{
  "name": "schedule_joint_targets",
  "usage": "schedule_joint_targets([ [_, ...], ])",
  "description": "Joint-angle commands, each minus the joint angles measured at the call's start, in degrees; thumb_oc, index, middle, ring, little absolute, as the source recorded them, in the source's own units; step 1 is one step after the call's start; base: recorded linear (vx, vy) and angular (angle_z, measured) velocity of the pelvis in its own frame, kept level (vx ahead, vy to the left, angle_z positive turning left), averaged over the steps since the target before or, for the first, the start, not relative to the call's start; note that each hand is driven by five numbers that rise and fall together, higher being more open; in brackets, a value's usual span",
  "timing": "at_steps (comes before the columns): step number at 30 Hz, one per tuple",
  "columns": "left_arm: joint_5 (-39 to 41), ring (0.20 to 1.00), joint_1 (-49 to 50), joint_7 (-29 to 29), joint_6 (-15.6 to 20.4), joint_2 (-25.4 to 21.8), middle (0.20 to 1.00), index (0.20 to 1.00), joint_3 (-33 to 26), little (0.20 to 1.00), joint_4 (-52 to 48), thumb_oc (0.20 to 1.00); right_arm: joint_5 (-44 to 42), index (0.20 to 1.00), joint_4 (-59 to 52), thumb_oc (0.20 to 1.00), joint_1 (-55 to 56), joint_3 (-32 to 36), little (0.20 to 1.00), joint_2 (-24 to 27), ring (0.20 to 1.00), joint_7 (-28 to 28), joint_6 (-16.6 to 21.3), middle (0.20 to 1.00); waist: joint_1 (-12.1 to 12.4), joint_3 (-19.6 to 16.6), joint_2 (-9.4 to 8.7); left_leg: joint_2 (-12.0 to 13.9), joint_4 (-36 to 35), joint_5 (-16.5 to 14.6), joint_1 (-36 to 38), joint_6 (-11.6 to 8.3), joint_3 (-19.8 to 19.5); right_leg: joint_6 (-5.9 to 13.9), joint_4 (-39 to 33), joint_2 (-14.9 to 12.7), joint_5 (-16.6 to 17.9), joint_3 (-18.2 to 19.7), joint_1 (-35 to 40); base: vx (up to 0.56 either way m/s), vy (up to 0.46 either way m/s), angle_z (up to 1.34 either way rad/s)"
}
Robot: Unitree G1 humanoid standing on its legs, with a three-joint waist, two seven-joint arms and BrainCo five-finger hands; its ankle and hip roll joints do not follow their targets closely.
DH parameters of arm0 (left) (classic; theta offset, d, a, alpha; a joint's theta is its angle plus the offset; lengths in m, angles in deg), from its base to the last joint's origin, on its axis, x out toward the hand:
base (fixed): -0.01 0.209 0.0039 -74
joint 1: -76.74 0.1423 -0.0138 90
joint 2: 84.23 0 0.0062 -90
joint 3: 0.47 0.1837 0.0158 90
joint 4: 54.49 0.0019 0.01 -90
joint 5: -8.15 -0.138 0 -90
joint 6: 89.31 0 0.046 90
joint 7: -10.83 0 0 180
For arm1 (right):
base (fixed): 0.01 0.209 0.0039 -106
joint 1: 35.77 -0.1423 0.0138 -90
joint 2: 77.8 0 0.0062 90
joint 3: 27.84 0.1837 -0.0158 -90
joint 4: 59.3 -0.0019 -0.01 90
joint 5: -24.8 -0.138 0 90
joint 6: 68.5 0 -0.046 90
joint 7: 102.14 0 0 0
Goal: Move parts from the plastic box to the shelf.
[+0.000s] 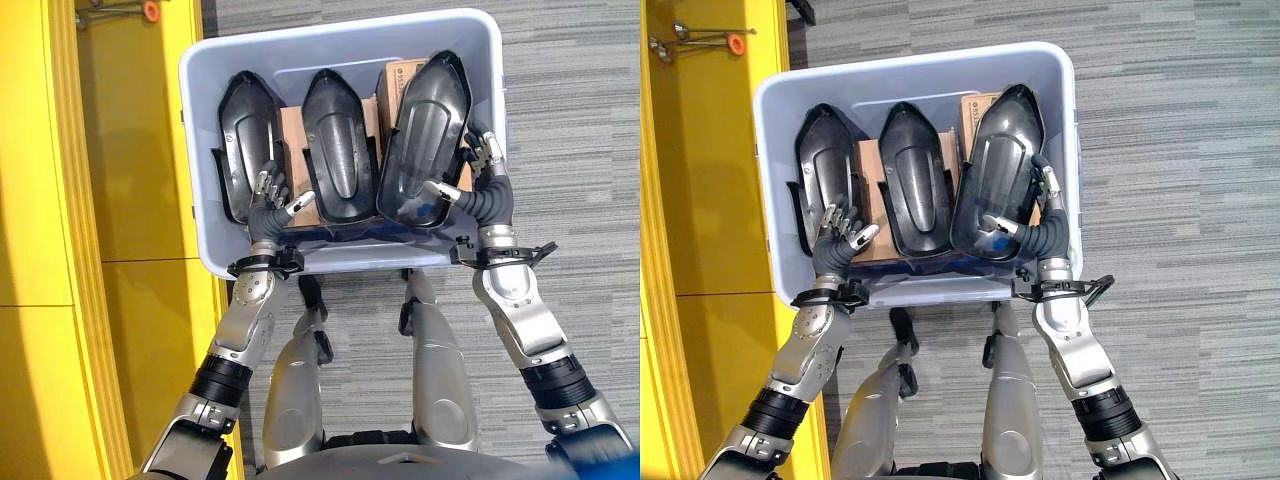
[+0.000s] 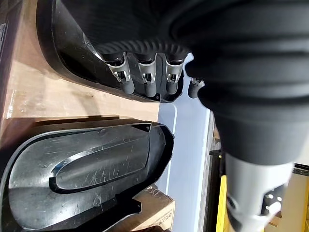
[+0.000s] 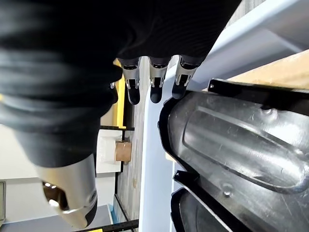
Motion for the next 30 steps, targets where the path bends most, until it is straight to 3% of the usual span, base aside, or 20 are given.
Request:
schedule_joint_targets([
  [1,-2.09,1.0,3.57,-0.3,3.06,-3.13,1.0,1.0,-0.81,1.0,-2.51,1.0,1.32,1.0,-7.53,1.0,1.77,2.02,1.0,-0.8,1.0,-1.21,4.25,1.0,-0.18,-3.02,-0.66,2.77,3.52,2.18,-5.16,-2.38,-1.54,8.29,8.04,-6.23,-6.37,1.07,-0.11,0.02,0.004,-0.06],
  [6,-1.44,1.0,4.11,-0.03,2.98,-3.14,1.0,1.0,-0.63,1.0,-2.72,1.0,0.55,1.0,-7.99,1.0,2.52,1.93,1.0,-0.48,1.0,-0.96,4.2,1.0,-0.49,-2.92,-0.53,2.96,3.51,0.63,-4.42,-2.87,-1.17,8.71,8.34,-5.86,-7.73,1.48,-0.13,0.05,0.01,-0.06],
  [30,-0.33,1.0,4.54,0.2,2.89,-3.19,1.0,1.0,-0.05,1.0,-2.13,1.0,-0.3,1.0,2.42,1.0,0.78,-0.27,1.0,-1.26,1.0,-2.09,0.95,1.0,0.07,-2.14,1.37,3.11,4.17,0.64,-7.44,-2.81,-0.71,8.57,10.16,-6.11,-7.77,2.23,-4.57,0.0,-0.002,-0.02],
])
